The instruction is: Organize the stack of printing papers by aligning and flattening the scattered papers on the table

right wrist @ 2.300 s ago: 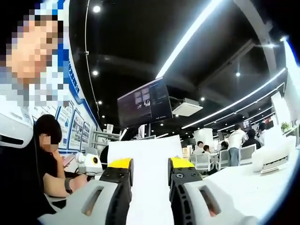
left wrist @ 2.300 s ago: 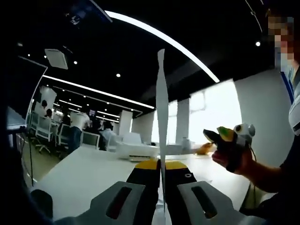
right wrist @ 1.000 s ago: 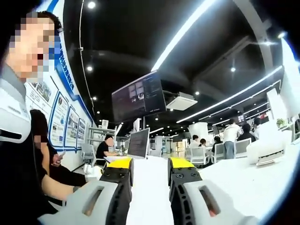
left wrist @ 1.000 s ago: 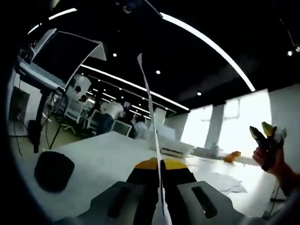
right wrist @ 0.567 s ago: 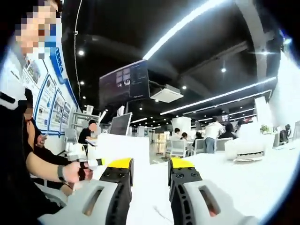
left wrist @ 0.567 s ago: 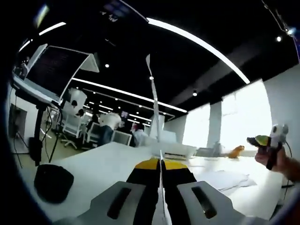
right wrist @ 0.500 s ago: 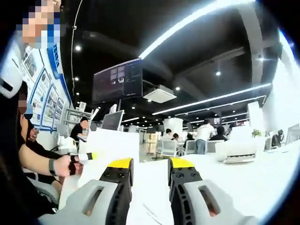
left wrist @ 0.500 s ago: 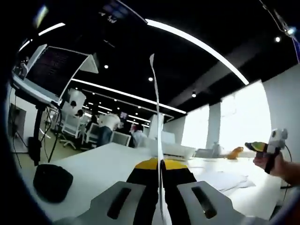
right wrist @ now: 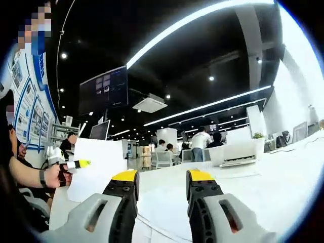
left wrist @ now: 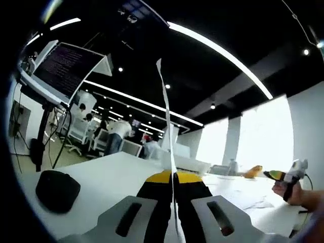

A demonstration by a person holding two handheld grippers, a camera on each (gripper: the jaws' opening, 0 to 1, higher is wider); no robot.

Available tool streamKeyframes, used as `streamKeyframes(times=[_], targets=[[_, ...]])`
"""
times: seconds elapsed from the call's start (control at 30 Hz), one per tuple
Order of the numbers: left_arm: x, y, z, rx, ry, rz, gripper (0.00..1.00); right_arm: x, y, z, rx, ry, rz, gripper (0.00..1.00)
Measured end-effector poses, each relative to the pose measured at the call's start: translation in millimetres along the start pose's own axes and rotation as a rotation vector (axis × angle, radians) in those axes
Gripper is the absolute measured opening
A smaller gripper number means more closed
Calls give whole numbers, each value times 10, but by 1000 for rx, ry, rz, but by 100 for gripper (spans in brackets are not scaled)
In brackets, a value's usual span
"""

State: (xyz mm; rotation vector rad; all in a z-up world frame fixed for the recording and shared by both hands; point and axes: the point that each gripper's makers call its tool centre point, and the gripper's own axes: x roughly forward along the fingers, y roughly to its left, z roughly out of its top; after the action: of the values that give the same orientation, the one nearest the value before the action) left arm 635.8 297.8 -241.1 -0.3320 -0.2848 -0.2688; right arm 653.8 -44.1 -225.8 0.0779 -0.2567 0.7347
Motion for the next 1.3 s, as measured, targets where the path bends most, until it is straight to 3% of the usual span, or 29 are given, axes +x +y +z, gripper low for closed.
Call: streamKeyframes(times=[0.07,0.27,0.33,0.37,0.77,0.9,1.0,1.1,1.23,1.3], targets=[[-7,1,7,-1,-4,-1,6,-11,-36,-4,-54,4,-40,54],[-20,0,22,3,-14,-1,6,20,43,-27,-59,1,-41,77],[-14,-21,3,18,-4,-6,6,24,-18,-64,-91,21,-87,90],[-12,-30,-3,25,-1,-8,6,18,-48,-77,-125,32,-109,89],[-35,-71,10,58,-13,-22,6,-75,-147,-217,-157,109,-118,90],[-41,-79,12,57,-15,-25,6,-123,-365,-277,-153,145,-212,90],[-54,-68,28,41,-24,-26,6,-182,-562,-376,-67,182,-287,90],[-59,-66,35,35,-29,-27,6,-255,-713,-452,-40,221,-353,90],[-60,-78,30,38,-26,-32,6,-263,-756,-518,-46,252,-377,90],[-61,-80,31,35,-26,-33,6,-272,-767,-615,-50,302,-385,90]])
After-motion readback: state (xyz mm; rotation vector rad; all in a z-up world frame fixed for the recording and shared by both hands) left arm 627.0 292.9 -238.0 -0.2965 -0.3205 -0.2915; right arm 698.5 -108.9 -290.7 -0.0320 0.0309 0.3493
